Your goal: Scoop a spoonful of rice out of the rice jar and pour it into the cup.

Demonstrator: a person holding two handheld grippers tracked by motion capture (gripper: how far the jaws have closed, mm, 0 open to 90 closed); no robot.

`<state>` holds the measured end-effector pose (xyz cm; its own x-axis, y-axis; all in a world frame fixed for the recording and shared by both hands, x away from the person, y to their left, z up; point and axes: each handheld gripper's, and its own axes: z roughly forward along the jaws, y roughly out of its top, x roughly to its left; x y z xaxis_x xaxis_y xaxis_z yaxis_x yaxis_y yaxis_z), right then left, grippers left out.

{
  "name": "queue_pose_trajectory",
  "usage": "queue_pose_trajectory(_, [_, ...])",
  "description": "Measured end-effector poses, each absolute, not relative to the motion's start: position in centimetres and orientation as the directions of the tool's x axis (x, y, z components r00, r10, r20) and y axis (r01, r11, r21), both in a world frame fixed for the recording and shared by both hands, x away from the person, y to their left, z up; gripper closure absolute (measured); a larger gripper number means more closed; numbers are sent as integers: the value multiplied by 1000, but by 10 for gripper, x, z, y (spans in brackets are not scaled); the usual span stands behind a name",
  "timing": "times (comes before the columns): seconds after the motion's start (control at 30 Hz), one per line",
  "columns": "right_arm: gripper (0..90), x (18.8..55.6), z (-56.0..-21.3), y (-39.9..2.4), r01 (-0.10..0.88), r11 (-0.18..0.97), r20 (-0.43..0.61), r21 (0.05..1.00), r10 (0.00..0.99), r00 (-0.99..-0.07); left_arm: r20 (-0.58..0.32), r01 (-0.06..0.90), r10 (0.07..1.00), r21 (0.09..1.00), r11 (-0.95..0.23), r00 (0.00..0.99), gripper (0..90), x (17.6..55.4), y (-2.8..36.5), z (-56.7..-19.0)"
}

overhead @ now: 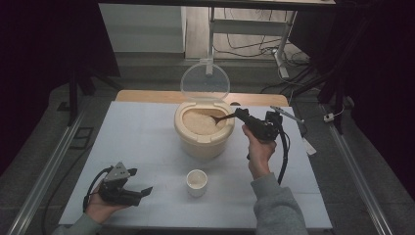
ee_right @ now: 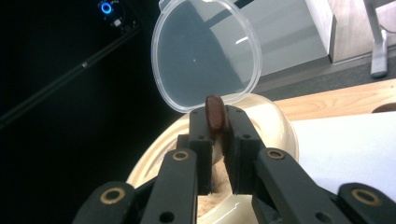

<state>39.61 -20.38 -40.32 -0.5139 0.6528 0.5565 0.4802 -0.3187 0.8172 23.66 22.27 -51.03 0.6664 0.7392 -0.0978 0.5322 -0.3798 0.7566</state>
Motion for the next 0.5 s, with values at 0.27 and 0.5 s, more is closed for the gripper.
queue_pose_trajectory(0.27, [828, 397, -406, -212, 524, -373, 628, 765, 612, -481, -96, 531, 737, 755, -384, 669, 114, 236, 222, -510])
queue_pose_trajectory(0.5, [828, 398, -408, -217, 555, -418, 683, 719, 573, -453, -94, 531, 736, 754, -387, 671, 114, 237, 221, -511])
